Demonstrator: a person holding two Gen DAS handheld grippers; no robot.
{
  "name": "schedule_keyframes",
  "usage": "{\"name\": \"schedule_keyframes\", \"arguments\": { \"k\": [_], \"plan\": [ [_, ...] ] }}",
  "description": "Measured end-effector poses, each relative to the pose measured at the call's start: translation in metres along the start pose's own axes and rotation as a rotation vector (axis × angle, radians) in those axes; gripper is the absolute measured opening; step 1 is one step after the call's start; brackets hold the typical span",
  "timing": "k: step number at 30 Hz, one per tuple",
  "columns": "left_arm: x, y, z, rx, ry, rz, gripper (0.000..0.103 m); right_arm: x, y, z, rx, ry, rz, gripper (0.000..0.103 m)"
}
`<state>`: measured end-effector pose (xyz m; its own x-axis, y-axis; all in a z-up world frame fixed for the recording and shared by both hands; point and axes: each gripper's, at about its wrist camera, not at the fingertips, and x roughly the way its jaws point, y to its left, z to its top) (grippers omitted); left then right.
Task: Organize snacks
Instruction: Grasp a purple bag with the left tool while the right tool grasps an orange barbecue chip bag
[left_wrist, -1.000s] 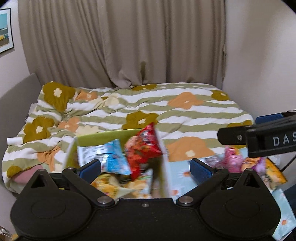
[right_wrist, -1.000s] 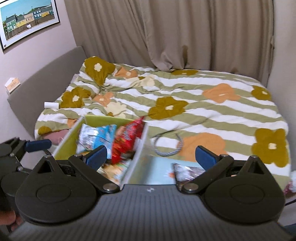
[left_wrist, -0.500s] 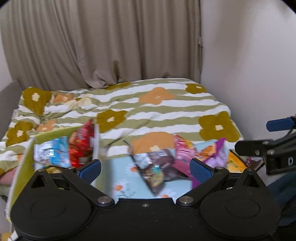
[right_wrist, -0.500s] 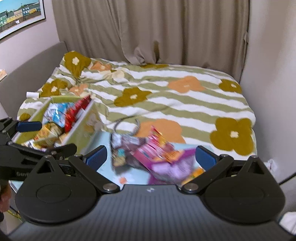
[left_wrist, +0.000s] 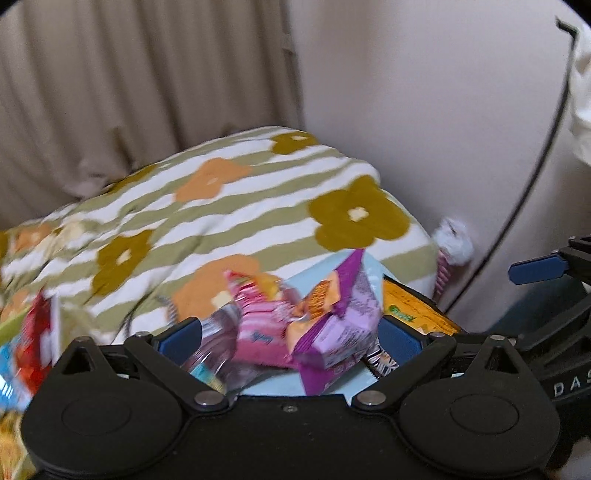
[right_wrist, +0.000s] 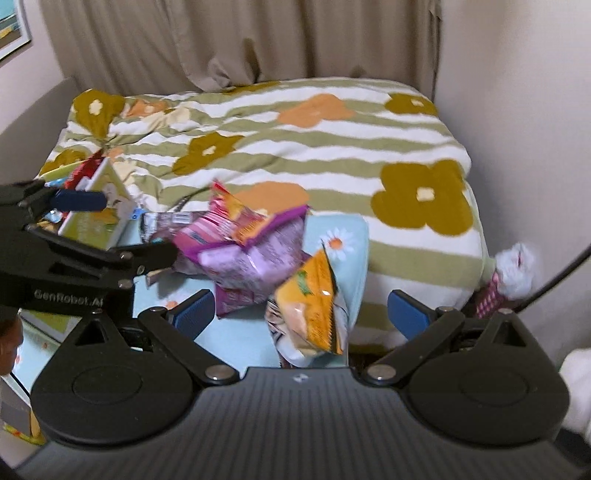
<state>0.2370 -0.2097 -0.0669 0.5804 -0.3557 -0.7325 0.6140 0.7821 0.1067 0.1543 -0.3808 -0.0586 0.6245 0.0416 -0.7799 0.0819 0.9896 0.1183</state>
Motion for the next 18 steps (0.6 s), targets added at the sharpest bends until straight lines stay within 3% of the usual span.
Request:
{"name": "schedule_keyframes", "arguments": {
  "k": [8,13,18],
  "plan": [
    [0.053,-0.016,0.010,0.169,0.047,-0.118,0.101,0.030,-0.015,-0.016,0.026,0.036,-0.011,0.103],
    [0.086,-0.028,0.006,0.255,0.092,-0.146,0.096,0.049,-0.015,-0.019,0.035,0.067,-0.016,0.103],
    [0.108,-0.031,0.001,0.284,0.137,-0.161,0.090,0.070,-0.016,-0.018,0.038,0.107,-0.019,0.094]
  ]
}}
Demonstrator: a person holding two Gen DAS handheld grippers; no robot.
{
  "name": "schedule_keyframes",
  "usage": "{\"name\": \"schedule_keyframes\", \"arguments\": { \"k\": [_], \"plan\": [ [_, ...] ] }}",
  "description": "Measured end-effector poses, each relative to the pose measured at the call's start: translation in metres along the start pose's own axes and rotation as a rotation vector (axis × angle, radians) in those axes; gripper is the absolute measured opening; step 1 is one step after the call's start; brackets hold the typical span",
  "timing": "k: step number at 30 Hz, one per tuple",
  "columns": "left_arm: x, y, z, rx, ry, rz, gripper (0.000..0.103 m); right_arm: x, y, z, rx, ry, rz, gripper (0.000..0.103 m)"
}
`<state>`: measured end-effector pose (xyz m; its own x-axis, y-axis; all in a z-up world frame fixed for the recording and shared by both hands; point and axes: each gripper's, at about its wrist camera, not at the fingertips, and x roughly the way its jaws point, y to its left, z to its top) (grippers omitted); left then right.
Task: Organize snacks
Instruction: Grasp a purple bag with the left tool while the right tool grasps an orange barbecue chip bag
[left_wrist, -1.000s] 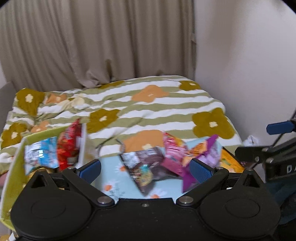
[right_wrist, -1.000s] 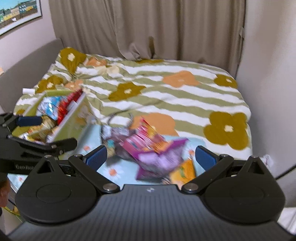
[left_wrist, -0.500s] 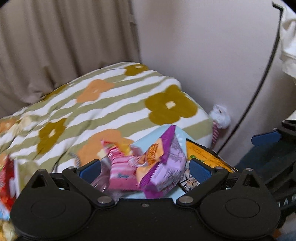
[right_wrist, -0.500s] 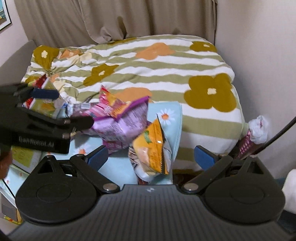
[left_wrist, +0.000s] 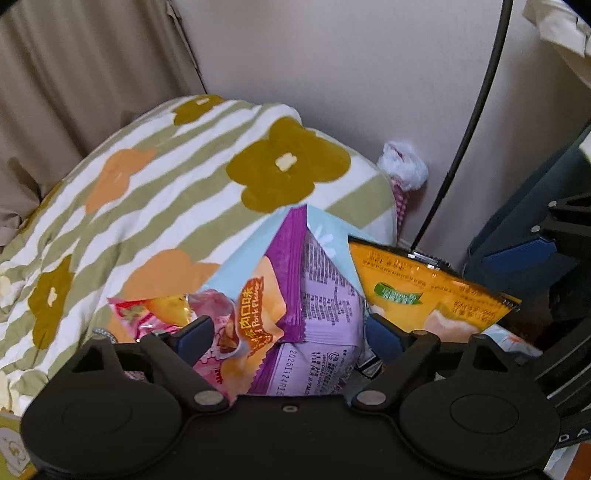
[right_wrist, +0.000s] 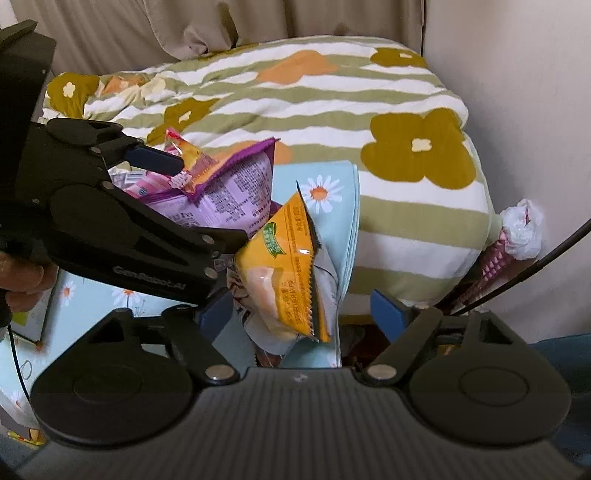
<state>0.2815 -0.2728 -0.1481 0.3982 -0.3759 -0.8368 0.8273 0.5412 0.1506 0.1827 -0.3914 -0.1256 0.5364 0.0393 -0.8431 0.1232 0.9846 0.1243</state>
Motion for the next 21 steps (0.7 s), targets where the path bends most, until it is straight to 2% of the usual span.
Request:
{"name": "schedule_keyframes", "arguments": {
  "k": [7,12,14,21],
  "plan": [
    [0.010,0.006,-0.004,0.005,0.021,-0.033,0.087,0.014,0.007,0.002,-0.070,0.024,0.014,0.089],
    [0.009,0.004,-0.007,0.011,0.030,-0.052,0.076,0.020,0.013,0.004,-0.165,0.029,0.025,0.089],
    [0.006,0.003,-0.007,0.010,0.029,-0.053,0.068,0.024,0.017,0.004,-0.215,0.040,0.024,0.089],
    [-0.006,0.004,-0.011,-0.034,0.030,-0.056,0.061,0.040,0.023,0.003,-0.311,0.064,0.029,0.089]
  ]
}}
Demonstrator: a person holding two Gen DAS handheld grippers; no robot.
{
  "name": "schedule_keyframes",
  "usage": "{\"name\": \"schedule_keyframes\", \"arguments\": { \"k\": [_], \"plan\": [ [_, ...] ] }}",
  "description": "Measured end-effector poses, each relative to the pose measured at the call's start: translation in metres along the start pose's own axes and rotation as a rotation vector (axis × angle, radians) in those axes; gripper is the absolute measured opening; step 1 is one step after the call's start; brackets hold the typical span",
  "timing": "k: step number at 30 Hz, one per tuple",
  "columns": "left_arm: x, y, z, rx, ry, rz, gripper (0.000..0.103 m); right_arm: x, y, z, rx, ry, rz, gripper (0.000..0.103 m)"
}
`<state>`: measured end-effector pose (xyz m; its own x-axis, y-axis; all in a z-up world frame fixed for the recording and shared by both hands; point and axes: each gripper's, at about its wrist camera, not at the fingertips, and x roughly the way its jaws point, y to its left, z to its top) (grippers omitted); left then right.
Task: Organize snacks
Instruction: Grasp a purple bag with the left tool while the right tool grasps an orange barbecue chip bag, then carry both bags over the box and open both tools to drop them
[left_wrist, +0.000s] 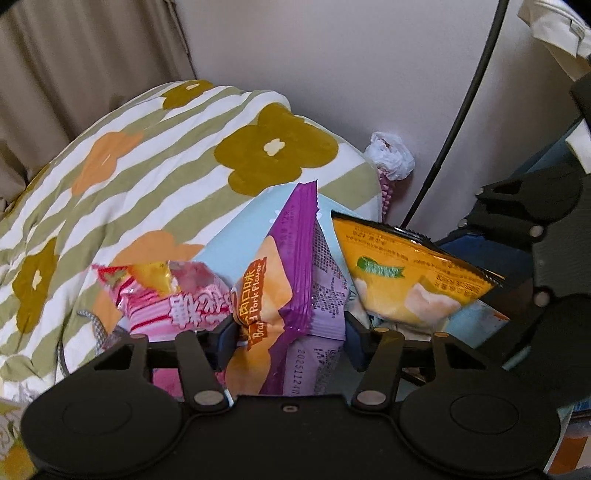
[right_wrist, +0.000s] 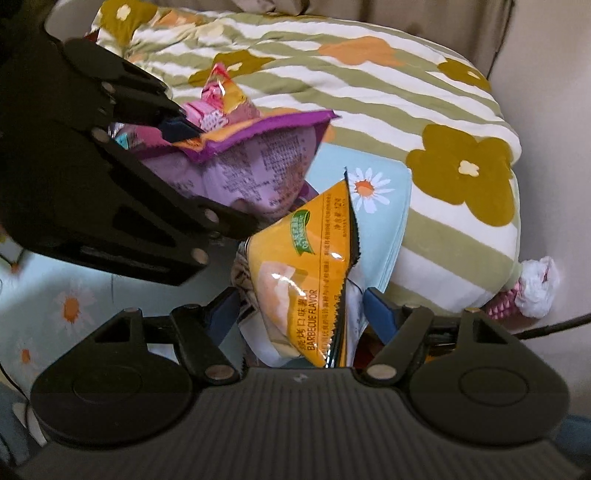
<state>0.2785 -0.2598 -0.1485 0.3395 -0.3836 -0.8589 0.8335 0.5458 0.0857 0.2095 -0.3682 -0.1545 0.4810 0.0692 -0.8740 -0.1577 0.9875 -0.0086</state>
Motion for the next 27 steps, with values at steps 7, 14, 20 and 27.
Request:
{"name": "schedule_keyframes", "arguments": {
  "k": [7,14,20,27],
  "plan": [
    [-0.009,0.003,-0.008,-0.057,-0.004,0.013,0.059,0.005,-0.003,0.001,-0.002,-0.009,0.022,0.089],
    [-0.017,0.005,-0.017,-0.110,-0.011,0.025,0.057,0.010,-0.002,0.002,-0.013,-0.028,0.045,0.091],
    [-0.020,0.003,-0.020,-0.132,-0.016,0.032,0.057,0.007,-0.002,0.003,-0.021,-0.023,0.070,0.074],
    [-0.038,0.000,-0.019,-0.154,-0.048,0.045,0.057,-0.012,0.004,-0.001,-0.048,-0.039,0.068,0.069]
  ]
}}
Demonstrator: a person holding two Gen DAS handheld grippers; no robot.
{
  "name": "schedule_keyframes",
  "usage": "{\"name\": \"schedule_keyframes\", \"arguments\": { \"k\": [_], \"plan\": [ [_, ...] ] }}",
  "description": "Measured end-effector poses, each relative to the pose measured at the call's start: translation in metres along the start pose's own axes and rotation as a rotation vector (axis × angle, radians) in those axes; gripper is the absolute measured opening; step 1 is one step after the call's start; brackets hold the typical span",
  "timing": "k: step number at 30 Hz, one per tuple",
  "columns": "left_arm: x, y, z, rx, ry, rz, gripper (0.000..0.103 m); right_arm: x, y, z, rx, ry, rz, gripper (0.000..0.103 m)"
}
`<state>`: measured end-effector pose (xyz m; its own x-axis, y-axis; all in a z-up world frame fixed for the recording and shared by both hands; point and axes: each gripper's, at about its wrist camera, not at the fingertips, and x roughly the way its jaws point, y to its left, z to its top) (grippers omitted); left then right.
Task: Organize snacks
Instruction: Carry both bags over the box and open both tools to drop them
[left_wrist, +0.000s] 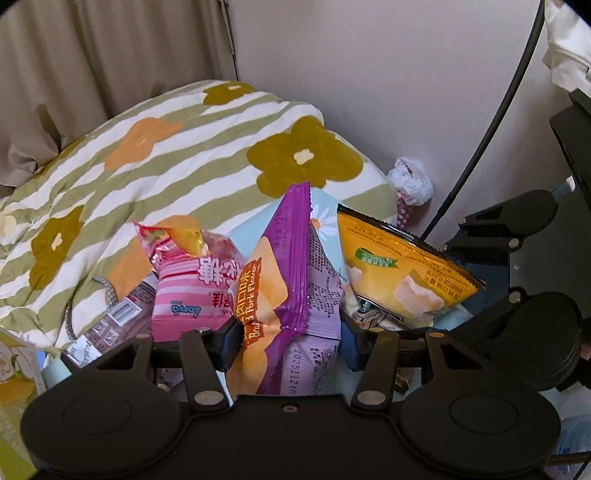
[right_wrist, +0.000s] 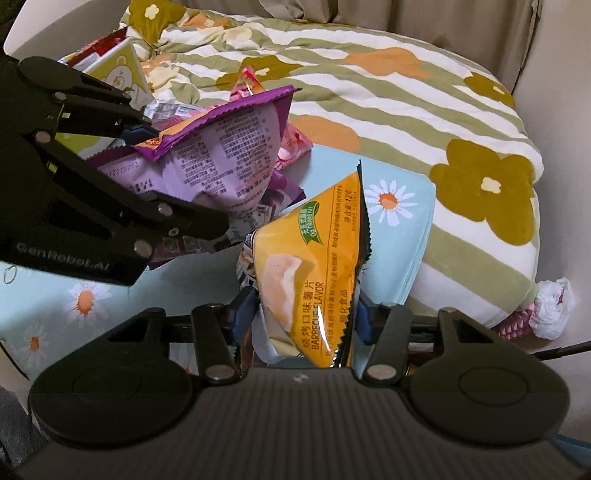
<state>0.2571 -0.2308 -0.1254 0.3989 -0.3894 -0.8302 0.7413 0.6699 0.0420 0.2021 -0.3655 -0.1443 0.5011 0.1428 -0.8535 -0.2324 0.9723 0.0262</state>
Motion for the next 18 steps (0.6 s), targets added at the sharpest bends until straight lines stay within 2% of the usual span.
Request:
{"name": "schedule_keyframes", "arguments": {
  "k": [9,18],
  "plan": [
    [-0.052,-0.006,0.004,-0.050,-0.090,0.065,0.057,-0.042,0.010,0.007,-0.051,-0.047,-0.015,0.069],
    [-0.126,0.005,-0.014,-0.175,-0.175,0.232,0.057,-0.087,0.043,0.033,-0.149,-0.129,0.051,0.069]
  ]
}}
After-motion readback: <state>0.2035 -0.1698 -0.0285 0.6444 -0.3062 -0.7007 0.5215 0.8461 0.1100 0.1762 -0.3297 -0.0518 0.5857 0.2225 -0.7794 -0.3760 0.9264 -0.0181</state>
